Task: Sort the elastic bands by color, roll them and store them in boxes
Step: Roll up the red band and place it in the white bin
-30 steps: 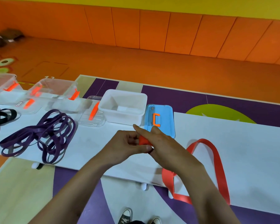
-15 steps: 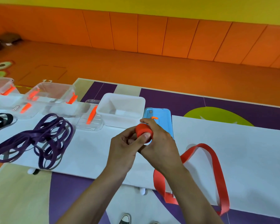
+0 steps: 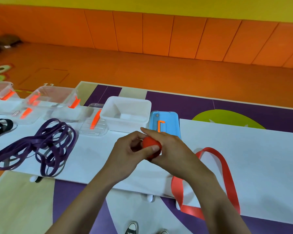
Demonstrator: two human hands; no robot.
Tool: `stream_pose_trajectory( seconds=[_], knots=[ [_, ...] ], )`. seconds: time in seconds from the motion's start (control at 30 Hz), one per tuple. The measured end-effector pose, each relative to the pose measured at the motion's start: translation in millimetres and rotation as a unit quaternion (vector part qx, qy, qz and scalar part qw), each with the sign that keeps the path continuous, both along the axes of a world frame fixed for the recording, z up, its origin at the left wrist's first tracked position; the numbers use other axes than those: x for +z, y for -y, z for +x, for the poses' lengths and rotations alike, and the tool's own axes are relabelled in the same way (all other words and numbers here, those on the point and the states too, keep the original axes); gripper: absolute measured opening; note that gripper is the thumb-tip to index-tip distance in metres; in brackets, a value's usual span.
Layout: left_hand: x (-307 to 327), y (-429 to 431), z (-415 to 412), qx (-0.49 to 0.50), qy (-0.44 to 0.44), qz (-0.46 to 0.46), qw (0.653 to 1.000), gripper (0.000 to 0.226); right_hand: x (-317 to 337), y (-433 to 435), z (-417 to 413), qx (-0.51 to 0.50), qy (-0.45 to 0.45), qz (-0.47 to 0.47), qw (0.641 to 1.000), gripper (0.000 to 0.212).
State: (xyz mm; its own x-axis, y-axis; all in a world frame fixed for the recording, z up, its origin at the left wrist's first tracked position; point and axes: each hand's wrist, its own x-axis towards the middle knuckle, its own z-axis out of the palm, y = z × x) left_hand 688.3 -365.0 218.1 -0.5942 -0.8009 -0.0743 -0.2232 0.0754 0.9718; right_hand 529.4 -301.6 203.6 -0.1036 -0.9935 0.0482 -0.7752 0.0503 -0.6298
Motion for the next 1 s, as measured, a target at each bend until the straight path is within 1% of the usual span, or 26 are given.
stream_pose_trajectory(
  seconds=[0.07, 0.13, 0.2, 0.27, 0.37, 0.5, 0.53, 0.6, 0.67, 0.73, 0.8, 0.87, 0.93, 1.0],
  knots=[
    [2, -2, -3, 0.038, -0.032, -0.017, 0.999, 0.019, 0, -2, 0, -0.045, 0.027, -0.057, 0.997, 0.074],
    [5, -2, -6, 0.093, -0.073, 0.0, 0.993, 0.022, -2, -5, 4, -0.085, 0.056, -0.089, 0.991, 0.067],
    [4, -4, -10, 0.13, -0.109, 0.031, 0.985, 0.031, -5, -6, 16, -0.109, 0.073, -0.101, 0.986, 0.064],
    [1, -9, -14, 0.152, -0.129, 0.061, 0.978, 0.038, -10, -2, 31, -0.136, 0.096, -0.101, 0.981, 0.066],
    [-5, -11, -18, 0.168, -0.131, 0.088, 0.973, 0.041, -14, 3, 41, -0.174, 0.098, -0.086, 0.976, 0.062],
    [-6, -4, -17, 0.135, -0.085, 0.104, 0.982, 0.048, -12, 2, 30, -0.162, 0.079, -0.068, 0.981, 0.048],
    [-5, -3, -14, 0.121, -0.076, 0.117, 0.983, 0.05, -11, 1, 25, -0.14, 0.083, -0.048, 0.986, 0.05],
    [-2, 3, -3, 0.067, -0.061, 0.151, 0.984, 0.05, -6, -3, 12, -0.065, 0.082, 0.02, 0.994, 0.064],
    [2, 12, 14, -0.013, -0.034, 0.169, 0.985, 0.041, 2, -6, -1, 0.006, 0.044, 0.09, 0.995, 0.074],
    [7, 17, 21, -0.071, 0.007, 0.156, 0.985, 0.034, 7, -8, -8, 0.045, 0.014, 0.128, 0.991, 0.078],
    [11, 18, 18, -0.098, 0.061, 0.099, 0.988, 0.03, 9, -9, -8, 0.067, 0.008, 0.124, 0.99, 0.081],
    [13, 18, 14, -0.119, 0.097, 0.034, 0.988, 0.029, 7, -11, -7, 0.064, 0.001, 0.098, 0.993, 0.085],
    [11, 18, 16, -0.115, 0.086, 0.013, 0.989, 0.032, 5, -13, -5, 0.044, 0.012, 0.06, 0.997, 0.089],
    [8, 15, 17, -0.094, 0.05, 0.018, 0.994, 0.034, 4, -13, -6, 0.02, 0.049, 0.034, 0.998, 0.085]
  ],
)
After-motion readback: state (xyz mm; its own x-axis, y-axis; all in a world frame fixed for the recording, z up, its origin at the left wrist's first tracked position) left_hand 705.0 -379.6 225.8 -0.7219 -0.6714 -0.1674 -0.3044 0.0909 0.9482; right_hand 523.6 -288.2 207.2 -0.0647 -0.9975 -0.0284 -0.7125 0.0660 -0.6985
